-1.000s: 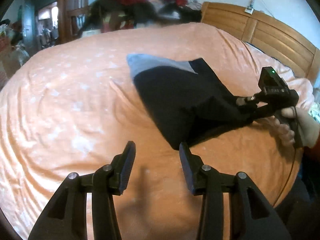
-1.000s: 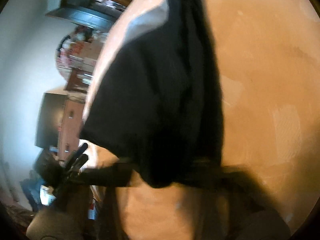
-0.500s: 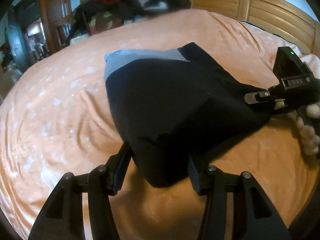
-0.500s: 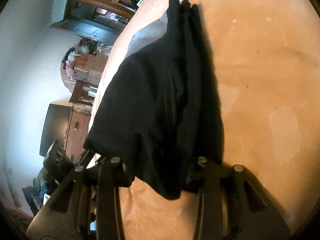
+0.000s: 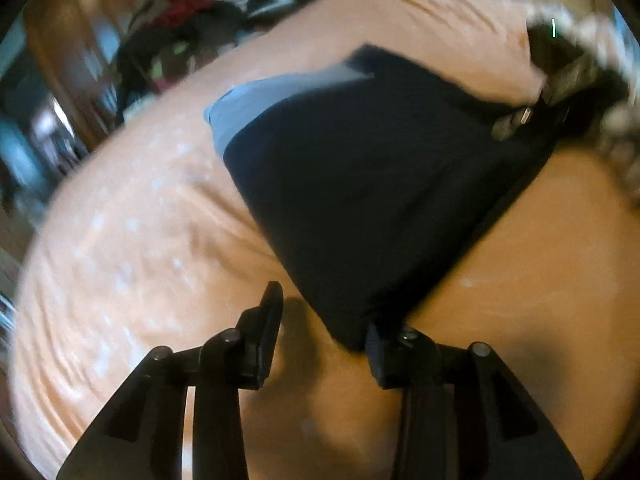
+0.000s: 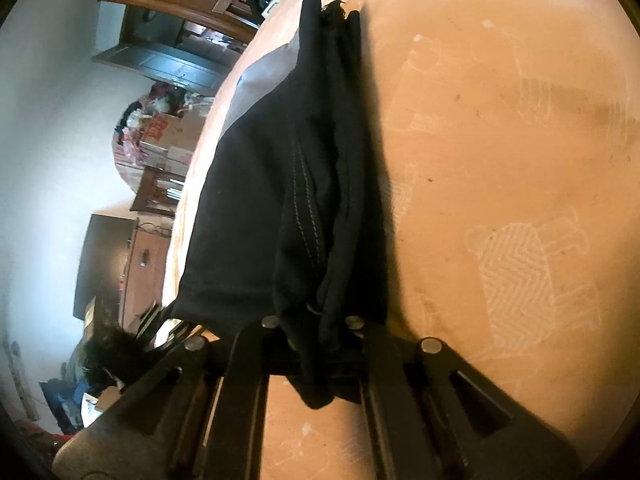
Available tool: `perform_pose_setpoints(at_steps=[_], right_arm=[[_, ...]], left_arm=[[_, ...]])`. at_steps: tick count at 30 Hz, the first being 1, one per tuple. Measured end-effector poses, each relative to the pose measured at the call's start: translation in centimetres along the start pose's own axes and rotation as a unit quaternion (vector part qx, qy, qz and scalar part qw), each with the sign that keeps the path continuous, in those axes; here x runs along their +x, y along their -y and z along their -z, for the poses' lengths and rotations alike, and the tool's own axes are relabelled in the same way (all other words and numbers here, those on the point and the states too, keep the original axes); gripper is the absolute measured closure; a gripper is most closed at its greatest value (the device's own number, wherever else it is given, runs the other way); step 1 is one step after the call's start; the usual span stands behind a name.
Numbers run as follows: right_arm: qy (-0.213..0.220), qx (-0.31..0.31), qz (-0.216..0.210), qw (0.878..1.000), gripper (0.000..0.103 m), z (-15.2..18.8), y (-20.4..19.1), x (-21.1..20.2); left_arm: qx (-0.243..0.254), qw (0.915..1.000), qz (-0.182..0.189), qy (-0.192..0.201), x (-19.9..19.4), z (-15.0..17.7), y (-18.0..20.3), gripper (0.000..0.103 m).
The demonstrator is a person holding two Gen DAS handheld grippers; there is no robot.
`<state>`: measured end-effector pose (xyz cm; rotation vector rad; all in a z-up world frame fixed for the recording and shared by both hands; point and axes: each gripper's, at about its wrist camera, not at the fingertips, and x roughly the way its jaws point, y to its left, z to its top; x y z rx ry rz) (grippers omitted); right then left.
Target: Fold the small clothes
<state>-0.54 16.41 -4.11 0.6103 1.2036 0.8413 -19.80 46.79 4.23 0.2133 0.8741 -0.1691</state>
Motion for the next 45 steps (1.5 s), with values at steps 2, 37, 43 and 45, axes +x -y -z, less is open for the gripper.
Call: perform_pose_setpoints(at_steps=[2, 37, 43, 45], right_arm=[[0.002, -0.003, -0.011, 1.000, 0.103, 0.3, 0.6, 0.0], [0.020, -0.017, -0.060, 0.998, 0.103, 1.0, 1.5, -0.4], [0.021, -0.017, -0.064, 0.998, 0.103, 1.0, 1.2, -0.3], [0.022, -0.017, -0.067, 0.997, 0.103, 1.0, 1.2, -0.2]], left_arm=[[-0.034, 0.9983, 0.031, 0.036, -3.3, 0.7, -0.9, 0.066], [-0.044, 0.9880, 0.107, 0.102, -1.4, -7.9, -5.1, 0.074], [-0.071, 0.9899, 0.097, 0.075, 8.3, -14.5, -9.2, 0.070], [-0.082, 0.9930, 0.078, 0.033, 12.6, -14.6, -10.5, 0.070]])
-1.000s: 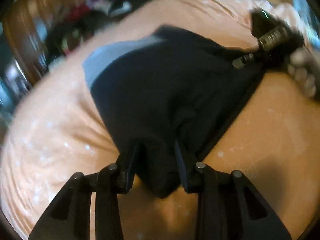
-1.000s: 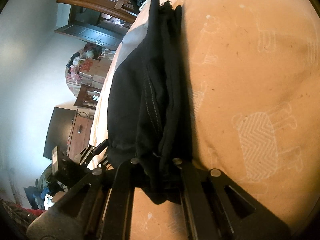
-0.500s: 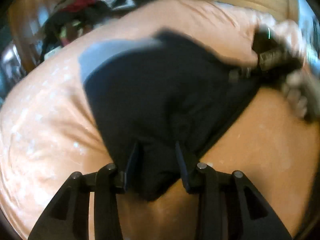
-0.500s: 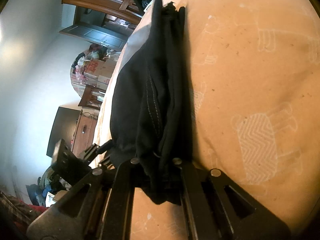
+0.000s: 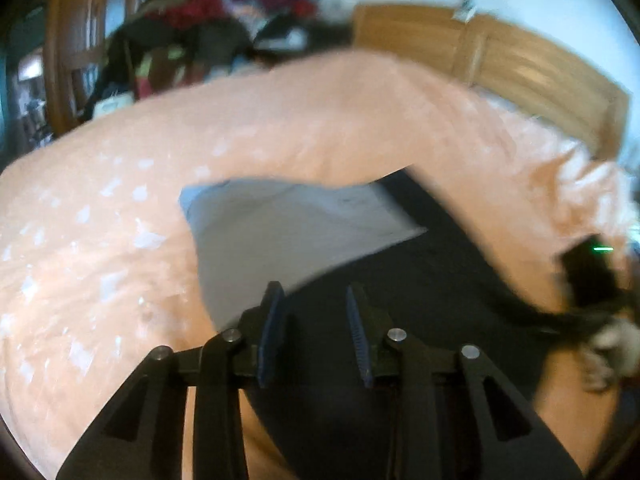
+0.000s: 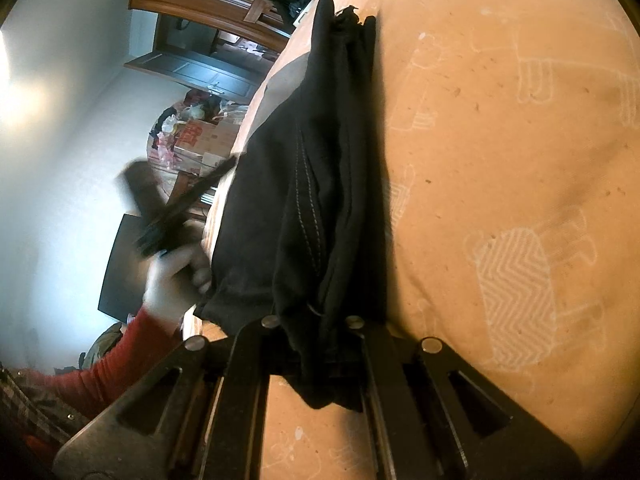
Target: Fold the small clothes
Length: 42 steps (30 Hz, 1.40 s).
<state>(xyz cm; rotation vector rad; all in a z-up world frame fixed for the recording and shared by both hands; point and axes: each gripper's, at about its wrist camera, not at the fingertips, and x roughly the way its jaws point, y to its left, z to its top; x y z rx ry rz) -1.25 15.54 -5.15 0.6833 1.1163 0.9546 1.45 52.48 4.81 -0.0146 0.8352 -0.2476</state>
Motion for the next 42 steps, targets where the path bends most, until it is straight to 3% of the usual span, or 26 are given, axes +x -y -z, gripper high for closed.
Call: perform_pose_setpoints(at_steps=[2, 7, 9, 12, 15, 17, 20, 23, 26, 28, 30, 31, 33, 34, 37, 39, 42], right_arm=[[0.000, 0.000, -0.002, 1.000, 0.103, -0.1, 0.1, 0.1], [0.001, 0.000, -0.004, 1.000, 0.103, -0.1, -0.1, 0.1], [0.002, 0.000, -0.003, 1.000, 0.103, -0.1, -0.1, 0.1], [0.002, 0.000, -0.002, 1.000, 0.103, -0.1, -0.2, 0.2], [0.002, 0.000, -0.002, 1.000, 0.103, -0.2, -0.2, 0.2], [0.000, -0.003, 0.000, 1.000, 0.103, -0.2, -0.3, 0.3], [0.000, -0.002, 0.000, 1.000, 0.103, -0.2, -0.3, 0.3], [0.000, -0.001, 0.001, 1.000, 0.103, -0.3, -0.4, 0.4], [-0.001, 0.000, 0.007, 1.000, 0.103, -0.3, -0.5, 0.2], [0.005, -0.006, 0.025, 1.000, 0.097, -0.1, -1.3, -0.1], [0.011, -0.025, 0.069, 0.997, 0.091, 0.6, -2.5, -0.8], [0.017, -0.039, 0.094, 0.995, 0.085, 1.1, -3.4, -1.4], [0.029, -0.046, 0.124, 0.991, 0.071, 2.5, -4.4, -2.9], [0.034, -0.052, 0.157, 0.986, 0.054, 3.4, -5.1, -3.9], [0.041, -0.101, 0.270, 0.957, 0.029, 5.8, -8.7, -5.6], [0.042, -0.141, 0.307, 0.940, 0.022, 7.5, -11.3, -5.5], [0.025, -0.212, 0.358, 0.909, 0.014, 10.6, -14.3, -3.2]], left_arm=[[-0.011, 0.9994, 0.022, -0.024, 3.0, 0.6, -1.6, 0.066], [0.018, 0.9996, 0.002, -0.021, 1.9, 0.9, 0.2, 0.074], [0.019, 0.9990, 0.041, 0.000, -1.0, 1.8, 1.7, 0.074], [0.070, 0.9903, 0.117, 0.030, -6.2, 4.6, 5.9, 0.074], [0.139, 0.9781, 0.155, -0.010, -7.4, 8.7, 9.8, 0.071], [0.154, 0.9800, 0.119, -0.041, -6.4, 11.7, 10.4, 0.078], [0.092, 0.9869, 0.128, -0.037, -8.1, 12.4, 8.3, 0.078], [0.098, 0.9884, 0.108, -0.041, -9.6, 14.0, 8.0, 0.072], [0.105, 0.9897, 0.087, -0.046, -10.6, 15.4, 8.4, 0.073], [0.098, 0.9903, 0.083, -0.053, -11.7, 15.7, 8.5, 0.073], [0.098, 0.9906, 0.064, -0.072, -12.0, 16.8, 8.7, 0.070], [0.094, 0.9922, 0.043, -0.070, -12.4, 17.3, 8.6, 0.058], [0.059, 0.9957, 0.028, -0.066, -14.3, 18.3, 6.7, 0.052], [0.042, 0.9968, 0.001, -0.068, -15.2, 18.8, 5.4, 0.046], [-0.030, 0.9941, -0.077, -0.070, -17.3, 20.1, 1.3, 0.045], [-0.078, 0.9869, -0.123, -0.070, -18.1, 20.5, -0.9, 0.045], [-0.130, 0.9778, -0.145, -0.076, -17.3, 20.9, -2.5, 0.034]])
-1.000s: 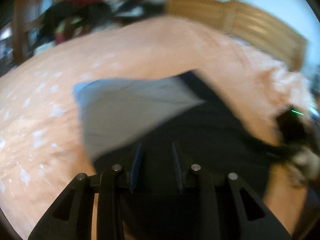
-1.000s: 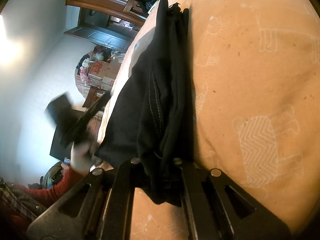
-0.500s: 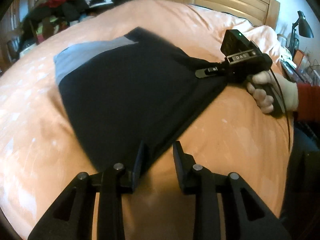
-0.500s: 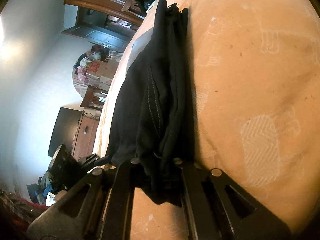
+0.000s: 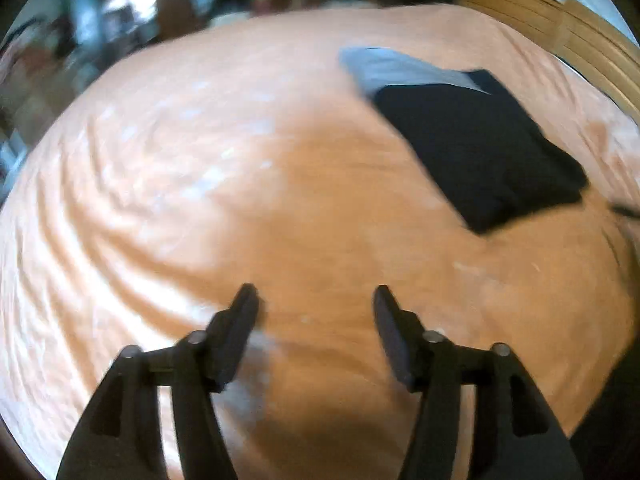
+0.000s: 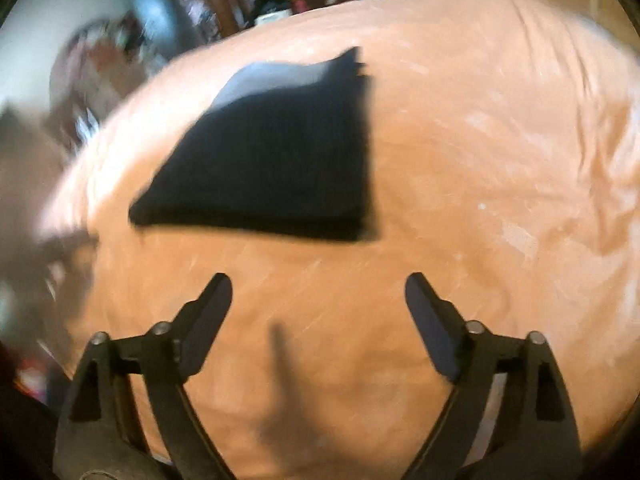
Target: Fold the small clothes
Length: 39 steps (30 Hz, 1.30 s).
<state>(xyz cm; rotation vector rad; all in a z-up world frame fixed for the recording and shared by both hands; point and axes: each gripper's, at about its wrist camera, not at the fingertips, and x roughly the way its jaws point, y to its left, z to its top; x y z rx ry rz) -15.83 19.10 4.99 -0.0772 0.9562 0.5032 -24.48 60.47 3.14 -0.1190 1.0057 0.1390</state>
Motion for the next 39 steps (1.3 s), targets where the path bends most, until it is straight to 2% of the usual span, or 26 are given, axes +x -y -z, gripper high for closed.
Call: perform_pose_setpoints(at_steps=[1, 2, 4, 5, 7, 8, 13, 16, 22, 27, 31, 35, 39], right_arm=[[-0.005, -0.024, 0.018, 1.000, 0.012, 0.7, -1.5, 0.4], [-0.012, -0.031, 0.025, 0.999, 0.012, 1.1, -2.1, 0.9], [-0.026, -0.038, 0.036, 0.998, 0.011, 2.3, -2.5, 2.2], [-0.033, -0.041, 0.046, 0.998, 0.010, 2.9, -2.6, 2.8], [-0.029, -0.049, 0.054, 0.997, 0.000, 3.8, -2.7, 3.0], [-0.027, -0.050, 0.056, 0.997, 0.000, 4.2, -2.7, 3.0], [-0.009, -0.048, 0.054, 0.997, 0.000, 5.1, -2.4, 2.8], [-0.004, -0.039, 0.046, 0.998, 0.000, 5.6, -2.8, 2.7], [-0.001, -0.033, 0.034, 0.999, 0.000, 5.5, -2.7, 2.8], [-0.003, -0.033, 0.033, 0.999, 0.000, 5.2, -2.8, 2.8], [-0.005, -0.047, 0.049, 0.998, 0.000, 5.2, -3.3, 3.0], [-0.003, -0.018, 0.038, 0.999, 0.000, 5.1, -2.8, 3.1], [-0.024, -0.010, 0.047, 0.999, 0.000, 4.5, -3.1, 3.4]], left_arm=[[-0.008, 1.0000, -0.002, -0.004, 0.8, 0.2, 0.2, 0.029], [-0.012, 0.9999, -0.008, -0.007, 1.6, 0.4, 0.4, 0.020], [-0.013, 0.9996, -0.024, 0.002, 2.6, 0.6, 1.2, 0.011], [-0.013, 0.9994, -0.031, 0.006, 2.7, 0.6, 1.4, 0.007], [-0.021, 0.9991, -0.036, 0.006, 2.8, 0.6, 1.4, 0.002], [-0.024, 0.9991, -0.036, 0.005, 3.0, 0.6, 1.3, 0.000], [-0.032, 0.9981, -0.053, -0.002, 3.7, -0.3, 2.1, 0.000], [-0.047, 0.9978, -0.045, 0.014, 3.7, -0.1, 1.8, 0.000], [-0.045, 0.9981, -0.039, 0.014, 3.7, 0.3, 1.7, 0.000], [-0.044, 0.9980, -0.040, 0.019, 3.7, 0.5, 1.8, 0.000], [-0.043, 0.9981, -0.039, 0.017, 3.6, 0.5, 1.8, 0.000], [-0.044, 0.9981, -0.039, 0.015, 3.6, 0.4, 1.6, 0.000], [-0.048, 0.9980, -0.040, 0.003, 3.7, -0.1, 1.5, 0.000]])
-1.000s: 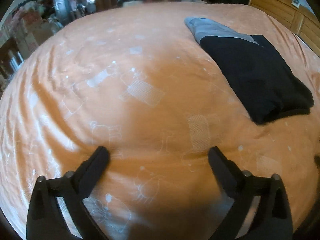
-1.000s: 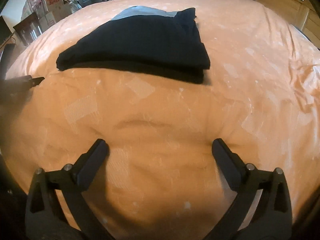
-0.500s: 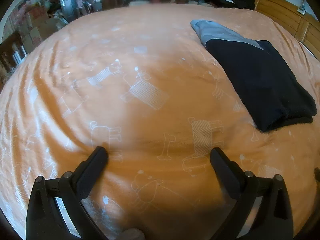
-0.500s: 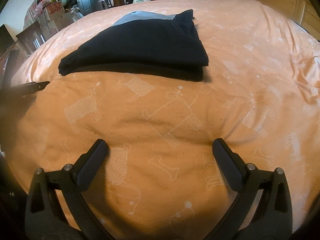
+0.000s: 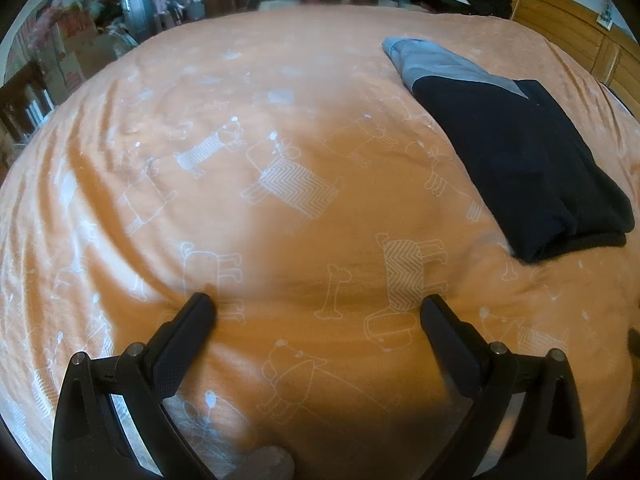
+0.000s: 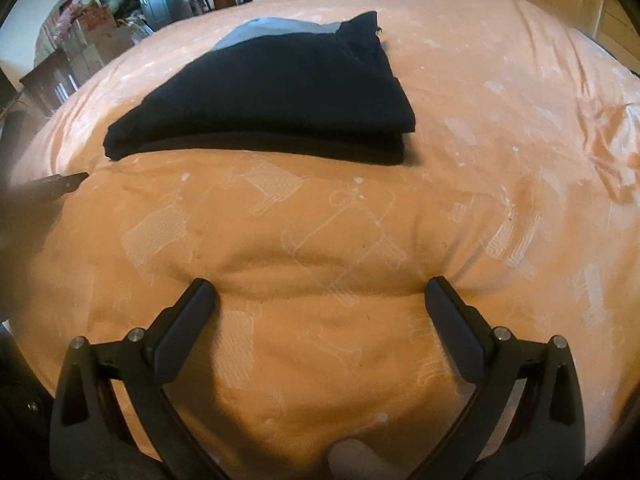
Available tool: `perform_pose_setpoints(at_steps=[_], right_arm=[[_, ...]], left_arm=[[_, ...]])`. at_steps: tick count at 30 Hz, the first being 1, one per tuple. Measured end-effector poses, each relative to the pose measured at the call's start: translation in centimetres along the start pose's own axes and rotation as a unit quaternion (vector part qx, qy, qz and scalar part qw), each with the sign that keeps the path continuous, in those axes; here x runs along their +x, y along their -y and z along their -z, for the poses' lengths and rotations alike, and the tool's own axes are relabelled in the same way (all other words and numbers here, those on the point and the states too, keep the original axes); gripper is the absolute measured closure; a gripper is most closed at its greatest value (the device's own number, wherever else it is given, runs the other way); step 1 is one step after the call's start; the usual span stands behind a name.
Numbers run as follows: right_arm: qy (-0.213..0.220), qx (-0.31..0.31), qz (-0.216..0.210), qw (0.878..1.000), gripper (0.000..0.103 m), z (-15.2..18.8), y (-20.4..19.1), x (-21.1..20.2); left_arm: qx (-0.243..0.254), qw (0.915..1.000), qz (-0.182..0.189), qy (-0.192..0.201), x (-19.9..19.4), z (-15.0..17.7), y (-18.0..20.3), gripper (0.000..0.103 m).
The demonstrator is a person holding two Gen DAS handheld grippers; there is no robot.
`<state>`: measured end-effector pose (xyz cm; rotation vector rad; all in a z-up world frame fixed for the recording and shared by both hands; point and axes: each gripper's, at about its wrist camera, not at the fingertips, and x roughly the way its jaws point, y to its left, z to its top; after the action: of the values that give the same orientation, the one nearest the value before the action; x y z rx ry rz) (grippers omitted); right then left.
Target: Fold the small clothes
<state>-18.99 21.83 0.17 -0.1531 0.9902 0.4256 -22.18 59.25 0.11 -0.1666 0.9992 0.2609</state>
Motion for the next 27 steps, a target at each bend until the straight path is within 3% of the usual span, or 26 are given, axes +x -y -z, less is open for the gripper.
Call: perform_pose_setpoints(at_steps=[5, 8, 10, 12, 14, 17, 18, 20, 27], right_arm=[[-0.018, 0.000, 0.013, 1.000, 0.000, -1.5, -0.2, -1.0], [0.018, 0.008, 0.029, 0.999, 0.000, -3.2, -0.1, -4.0], [0.059, 0.009, 0.037, 0.998, 0.000, -4.8, -0.4, -7.2], [0.113, 0.001, 0.049, 0.992, 0.000, -6.8, -1.2, -11.6], [0.179, -0.014, 0.068, 0.981, 0.000, -8.5, -2.5, -17.0], [0.271, -0.015, 0.105, 0.957, 0.000, -9.4, -4.3, -23.8], [0.274, -0.006, 0.102, 0.956, 0.000, -9.8, -4.3, -24.7], [0.244, 0.012, 0.075, 0.967, 0.000, -10.4, -4.1, -25.1], [0.190, 0.019, 0.107, 0.976, 0.000, -10.4, -4.6, -24.0]], left_arm=[[-0.005, 0.9999, 0.004, 0.010, -1.1, -0.6, 0.1, 0.000], [0.000, 0.9987, -0.001, 0.050, -4.2, -1.6, 0.9, 0.000], [0.017, 0.9948, -0.001, 0.100, -8.1, -2.8, 2.2, 0.000], [0.032, 0.9863, -0.001, 0.162, -12.9, -4.1, 3.5, 0.000], [0.045, 0.9701, -0.002, 0.239, -19.0, -5.3, 5.0, 0.000], [0.053, 0.9474, -0.006, 0.316, -25.8, -5.5, 6.6, 0.000], [0.052, 0.9440, 0.002, 0.326, -27.5, -5.4, 7.0, 0.000], [0.046, 0.9466, 0.014, 0.319, -28.8, -5.5, 7.2, 0.000], [0.015, 0.9500, 0.009, 0.312, -31.9, -4.3, 8.3, 0.000]])
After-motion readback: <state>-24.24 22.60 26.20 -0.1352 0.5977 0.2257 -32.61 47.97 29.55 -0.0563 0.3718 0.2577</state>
